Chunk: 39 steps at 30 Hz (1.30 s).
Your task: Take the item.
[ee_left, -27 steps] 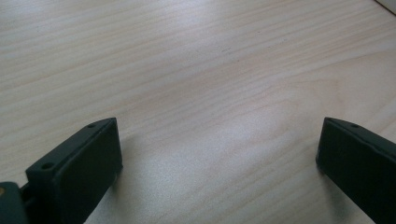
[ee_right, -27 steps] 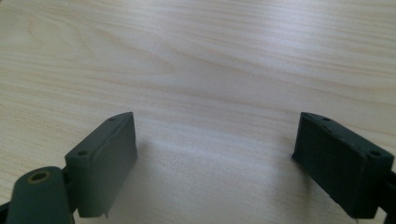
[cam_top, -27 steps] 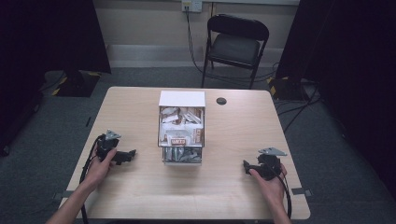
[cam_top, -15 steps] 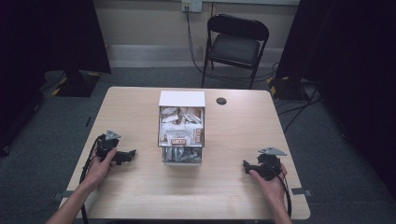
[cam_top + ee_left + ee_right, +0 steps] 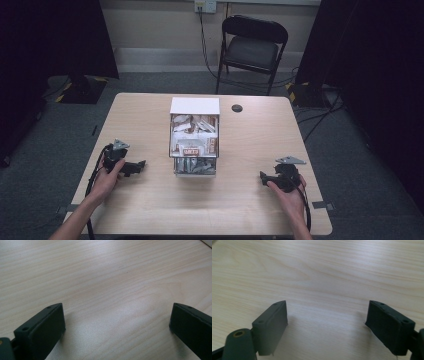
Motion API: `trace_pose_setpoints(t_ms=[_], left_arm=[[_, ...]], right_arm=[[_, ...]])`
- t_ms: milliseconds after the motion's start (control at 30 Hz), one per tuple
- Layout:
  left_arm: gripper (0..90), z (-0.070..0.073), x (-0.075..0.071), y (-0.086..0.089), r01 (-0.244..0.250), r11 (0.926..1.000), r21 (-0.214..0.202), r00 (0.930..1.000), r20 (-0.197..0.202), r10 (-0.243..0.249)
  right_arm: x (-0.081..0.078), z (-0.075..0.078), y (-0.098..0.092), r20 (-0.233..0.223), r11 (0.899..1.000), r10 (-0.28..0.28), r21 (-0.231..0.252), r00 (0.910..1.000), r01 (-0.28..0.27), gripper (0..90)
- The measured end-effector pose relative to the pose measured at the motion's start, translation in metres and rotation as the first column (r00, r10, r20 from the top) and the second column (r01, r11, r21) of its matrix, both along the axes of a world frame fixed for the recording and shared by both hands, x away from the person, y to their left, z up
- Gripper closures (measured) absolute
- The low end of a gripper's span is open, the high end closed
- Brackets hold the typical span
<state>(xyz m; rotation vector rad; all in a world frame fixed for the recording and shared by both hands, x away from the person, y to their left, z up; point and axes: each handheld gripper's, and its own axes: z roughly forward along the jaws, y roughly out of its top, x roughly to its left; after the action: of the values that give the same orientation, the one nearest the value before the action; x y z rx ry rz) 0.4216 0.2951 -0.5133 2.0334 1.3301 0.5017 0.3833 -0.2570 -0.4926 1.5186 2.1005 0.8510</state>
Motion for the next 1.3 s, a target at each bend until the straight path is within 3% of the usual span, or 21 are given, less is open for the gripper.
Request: trace_pose_setpoints(t_ms=[267,367,633,767,800,1300], left_arm=[[0.0,0.000,0.000,0.000,-0.001,1.0000,0.000,1.0000,0.000,0.001],[0.0,0.000,0.000,0.000,0.000,1.0000,0.000,1.0000,0.000,0.000],[0.0,0.000,0.000,0.000,0.000,1.0000,0.000,1.0000,0.000,0.000],[0.0,0.000,0.000,0.000,0.000,1.0000,0.000,1.0000,0.000,0.000],[0.0,0.000,0.000,0.000,-0.001,1.0000,-0.001,1.0000,0.000,0.001],[0.0,0.000,0.000,0.000,0.000,1.0000,0.000,1.0000,0.000,0.000]], right_arm=[[-0.001,0.011,0.000,0.026,0.999,0.020,0.029,0.9994,-0.021,20.6],[-0.001,0.014,0.000,0.009,0.999,0.018,0.040,0.9998,-0.018,21.4],[-0.006,0.029,0.004,0.071,0.995,0.048,0.081,0.9963,-0.054,29.5],[-0.006,0.034,0.007,0.076,0.994,0.062,0.088,0.9952,-0.068,31.4],[-0.007,0.037,0.008,0.082,0.991,0.071,0.107,0.9941,-0.079,33.1],[-0.011,0.056,0.019,0.091,0.977,0.130,0.160,0.9873,-0.144,38.3]])
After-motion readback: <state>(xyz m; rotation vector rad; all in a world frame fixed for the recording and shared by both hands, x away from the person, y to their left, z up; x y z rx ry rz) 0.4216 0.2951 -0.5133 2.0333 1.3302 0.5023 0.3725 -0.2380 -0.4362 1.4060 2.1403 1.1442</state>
